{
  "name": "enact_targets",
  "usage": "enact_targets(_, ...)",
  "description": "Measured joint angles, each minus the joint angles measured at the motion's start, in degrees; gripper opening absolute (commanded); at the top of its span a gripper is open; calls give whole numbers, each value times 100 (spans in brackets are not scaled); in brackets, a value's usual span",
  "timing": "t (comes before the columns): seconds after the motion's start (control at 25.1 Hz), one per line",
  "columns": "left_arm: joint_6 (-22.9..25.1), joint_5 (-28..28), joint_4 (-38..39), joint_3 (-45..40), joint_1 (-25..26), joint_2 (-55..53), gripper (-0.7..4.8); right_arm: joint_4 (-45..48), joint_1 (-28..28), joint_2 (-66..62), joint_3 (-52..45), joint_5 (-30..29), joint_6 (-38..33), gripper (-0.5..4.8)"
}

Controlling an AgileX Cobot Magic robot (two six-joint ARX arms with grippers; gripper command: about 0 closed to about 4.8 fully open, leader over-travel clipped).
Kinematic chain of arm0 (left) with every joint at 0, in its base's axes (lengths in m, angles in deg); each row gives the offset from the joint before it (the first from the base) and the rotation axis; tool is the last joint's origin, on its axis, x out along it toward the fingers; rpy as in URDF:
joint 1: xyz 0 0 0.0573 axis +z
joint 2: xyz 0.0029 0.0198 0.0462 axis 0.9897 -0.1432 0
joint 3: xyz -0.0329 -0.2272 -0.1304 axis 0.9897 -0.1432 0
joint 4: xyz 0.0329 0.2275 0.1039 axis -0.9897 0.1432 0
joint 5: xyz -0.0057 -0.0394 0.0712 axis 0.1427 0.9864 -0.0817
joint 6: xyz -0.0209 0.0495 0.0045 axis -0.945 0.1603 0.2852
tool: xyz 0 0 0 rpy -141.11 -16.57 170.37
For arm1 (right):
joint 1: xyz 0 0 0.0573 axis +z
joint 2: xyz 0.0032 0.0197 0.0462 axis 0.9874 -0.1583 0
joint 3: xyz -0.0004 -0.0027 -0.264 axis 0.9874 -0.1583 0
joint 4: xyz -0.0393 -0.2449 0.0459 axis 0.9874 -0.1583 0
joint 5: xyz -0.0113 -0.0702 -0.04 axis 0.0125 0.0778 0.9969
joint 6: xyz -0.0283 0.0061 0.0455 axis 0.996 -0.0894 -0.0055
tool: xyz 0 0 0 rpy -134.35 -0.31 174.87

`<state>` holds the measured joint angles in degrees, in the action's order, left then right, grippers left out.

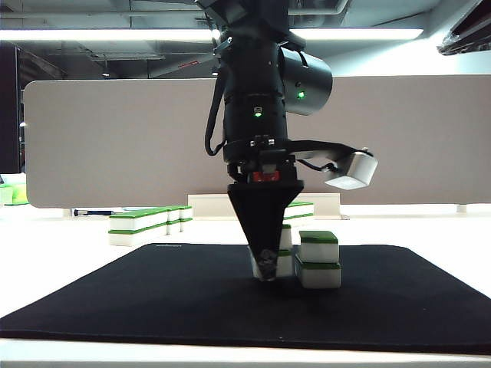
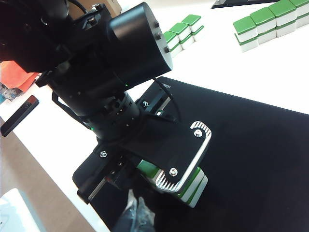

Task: Take a mahjong tile from the mahjong wall and then place it on the table close to you.

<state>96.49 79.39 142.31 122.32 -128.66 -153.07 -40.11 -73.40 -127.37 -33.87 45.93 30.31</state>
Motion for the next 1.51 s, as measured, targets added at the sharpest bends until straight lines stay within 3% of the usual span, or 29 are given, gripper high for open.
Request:
enact_targets(0.28,-4,254,-2,15,0,-129,174,0,0,0,0,0,0,-1)
enact_targets(0.48,-22,-162,-61,39,-48,-164,174,0,0,2,0,0,0,-1)
enact_targets(0.8,-31,-280,-199,39,-37,-164,188,0,0,0,0,0,0,-1)
enact_targets(0.84,-74,-280,-190,39,-37,-164,199,0,0,0,0,0,0,-1)
enact_targets(0.92,-164,-278,-186,42,-37,-166,294,0,0,0,0,0,0,-1)
enact_targets(1.2,-199,-260,-149,39,-37,-190,317,0,0,-2,0,0,0,-1)
enact_targets(1.27,-372,-256,-94,63,-37,-192,378,0,0,0,0,0,2,-1)
enact_targets(1.51,-671,-385,116,37,0,-81,382,0,0,2,0,0,0,-1)
